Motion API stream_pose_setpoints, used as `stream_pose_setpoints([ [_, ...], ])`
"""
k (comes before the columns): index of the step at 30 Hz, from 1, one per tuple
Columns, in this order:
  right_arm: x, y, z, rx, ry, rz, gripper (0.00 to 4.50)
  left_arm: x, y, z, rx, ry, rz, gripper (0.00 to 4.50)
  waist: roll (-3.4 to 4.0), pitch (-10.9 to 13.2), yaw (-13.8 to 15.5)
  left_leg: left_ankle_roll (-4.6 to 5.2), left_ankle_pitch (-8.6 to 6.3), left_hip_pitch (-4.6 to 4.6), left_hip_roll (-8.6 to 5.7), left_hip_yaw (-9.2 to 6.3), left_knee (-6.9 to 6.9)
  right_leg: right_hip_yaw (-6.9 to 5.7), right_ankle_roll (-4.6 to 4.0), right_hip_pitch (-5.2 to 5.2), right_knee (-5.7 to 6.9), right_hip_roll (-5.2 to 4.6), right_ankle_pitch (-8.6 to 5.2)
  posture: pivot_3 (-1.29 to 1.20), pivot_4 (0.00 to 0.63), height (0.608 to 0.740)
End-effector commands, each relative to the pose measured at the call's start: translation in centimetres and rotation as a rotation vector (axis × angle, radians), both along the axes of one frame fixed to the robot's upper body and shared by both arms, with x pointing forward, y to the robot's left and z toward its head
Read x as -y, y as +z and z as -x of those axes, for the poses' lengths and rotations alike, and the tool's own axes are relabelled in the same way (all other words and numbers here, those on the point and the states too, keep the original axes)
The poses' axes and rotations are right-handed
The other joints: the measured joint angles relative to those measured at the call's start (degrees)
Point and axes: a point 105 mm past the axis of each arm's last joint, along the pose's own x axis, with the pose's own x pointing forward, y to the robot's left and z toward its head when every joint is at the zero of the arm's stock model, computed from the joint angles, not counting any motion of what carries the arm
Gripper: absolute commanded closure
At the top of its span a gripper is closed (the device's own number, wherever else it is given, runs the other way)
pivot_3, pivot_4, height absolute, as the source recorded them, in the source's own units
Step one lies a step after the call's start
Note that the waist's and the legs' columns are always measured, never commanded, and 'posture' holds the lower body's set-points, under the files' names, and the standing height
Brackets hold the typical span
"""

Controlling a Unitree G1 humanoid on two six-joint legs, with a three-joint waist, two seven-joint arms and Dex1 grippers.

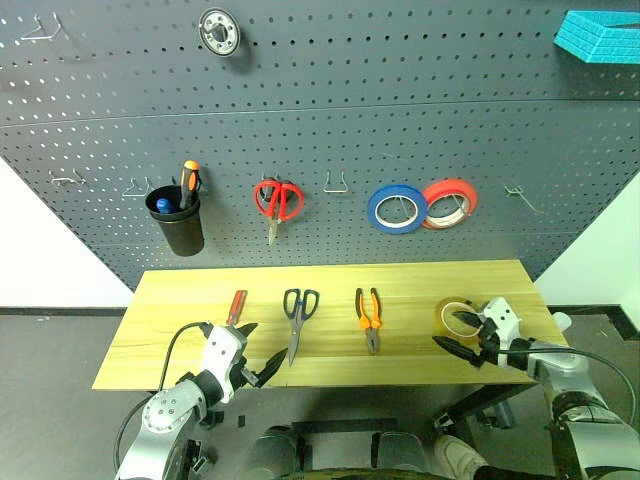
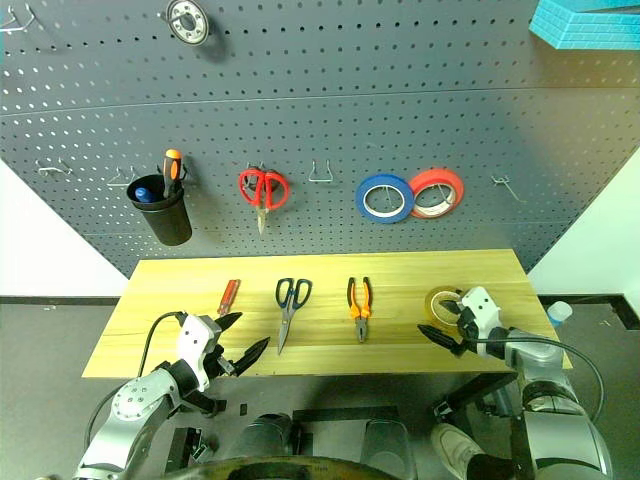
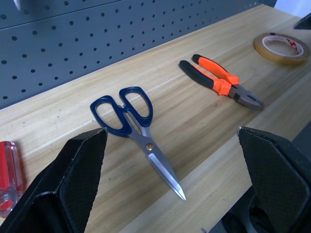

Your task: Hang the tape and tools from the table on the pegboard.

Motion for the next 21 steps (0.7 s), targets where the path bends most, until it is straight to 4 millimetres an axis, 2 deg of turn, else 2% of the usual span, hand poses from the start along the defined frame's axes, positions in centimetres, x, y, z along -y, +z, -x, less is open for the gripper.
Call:
stream_pose_setpoints([
  [1, 0.0, 1.2, -0.7, 0.051, 0.013, -0.004, 0.00, 0.4, 0.7, -0.3, 0.038, -0.017, 0.005, 0.03, 0.00, 0.0, 0.1, 0.00, 0.00, 0.00, 0.00, 0.03, 0.00, 0.03, 0.00, -0.02, 0.00, 0.00, 0.00, -0.04, 0.000, 0.739],
  [13, -0.1, 1.2, -1.6, 0.038, -0.009, 0.006, 0.00, 0.3, 0.3, -0.2, 0.032, -0.015, 0.002, 0.03, -0.02, 0.0, 0.1, 0.00, 0.00, 0.00, 0.01, 0.30, 0.00, 0.31, -0.03, -0.13, 0.00, 0.01, 0.03, -0.04, 0.000, 0.739],
  [21, -0.2, 0.8, -0.3, 0.051, 0.017, 0.000, 0.00, 0.3, 0.1, -0.1, 0.031, -0.014, 0.005, 0.03, -0.04, 0.0, 0.1, 0.01, 0.00, -0.01, 0.02, 0.35, -0.01, 0.36, -0.01, -0.17, 0.00, 0.01, 0.05, -0.04, 0.000, 0.739],
])
